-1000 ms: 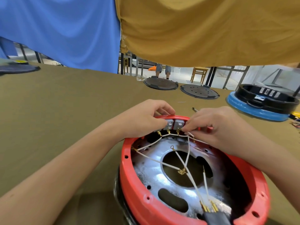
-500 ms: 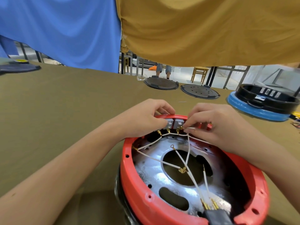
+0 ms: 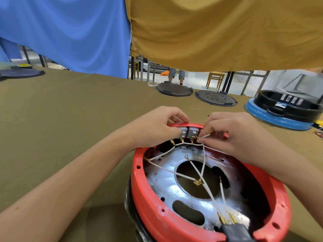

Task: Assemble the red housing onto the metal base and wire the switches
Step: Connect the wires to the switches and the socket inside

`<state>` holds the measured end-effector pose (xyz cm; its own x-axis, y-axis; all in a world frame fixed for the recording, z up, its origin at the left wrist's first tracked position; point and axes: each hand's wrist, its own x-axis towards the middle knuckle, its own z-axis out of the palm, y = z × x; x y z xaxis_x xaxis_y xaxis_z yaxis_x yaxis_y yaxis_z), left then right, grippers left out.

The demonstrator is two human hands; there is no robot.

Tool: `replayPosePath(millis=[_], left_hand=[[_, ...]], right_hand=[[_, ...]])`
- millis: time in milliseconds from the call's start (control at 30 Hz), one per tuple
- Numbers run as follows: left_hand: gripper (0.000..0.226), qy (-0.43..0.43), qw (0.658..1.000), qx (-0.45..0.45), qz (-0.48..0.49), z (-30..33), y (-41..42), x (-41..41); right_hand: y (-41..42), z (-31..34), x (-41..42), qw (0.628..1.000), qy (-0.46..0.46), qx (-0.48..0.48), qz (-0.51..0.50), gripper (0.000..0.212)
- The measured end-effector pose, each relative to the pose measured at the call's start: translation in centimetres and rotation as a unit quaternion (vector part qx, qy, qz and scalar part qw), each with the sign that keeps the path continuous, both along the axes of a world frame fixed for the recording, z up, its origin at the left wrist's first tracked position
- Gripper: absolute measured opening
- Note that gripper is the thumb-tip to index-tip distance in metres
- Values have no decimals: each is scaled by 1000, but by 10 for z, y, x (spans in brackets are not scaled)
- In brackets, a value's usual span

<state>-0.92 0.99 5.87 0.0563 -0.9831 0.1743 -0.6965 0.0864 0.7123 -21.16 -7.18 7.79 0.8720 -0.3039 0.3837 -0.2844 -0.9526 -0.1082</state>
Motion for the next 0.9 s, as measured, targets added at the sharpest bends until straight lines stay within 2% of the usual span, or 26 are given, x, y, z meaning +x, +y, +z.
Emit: replayPosePath(millis=[900], left_hand=[[25,-9,1000,-5,3,0,0,-2]], right_hand=[[-6,-4,2,994,1,-84,67,9]])
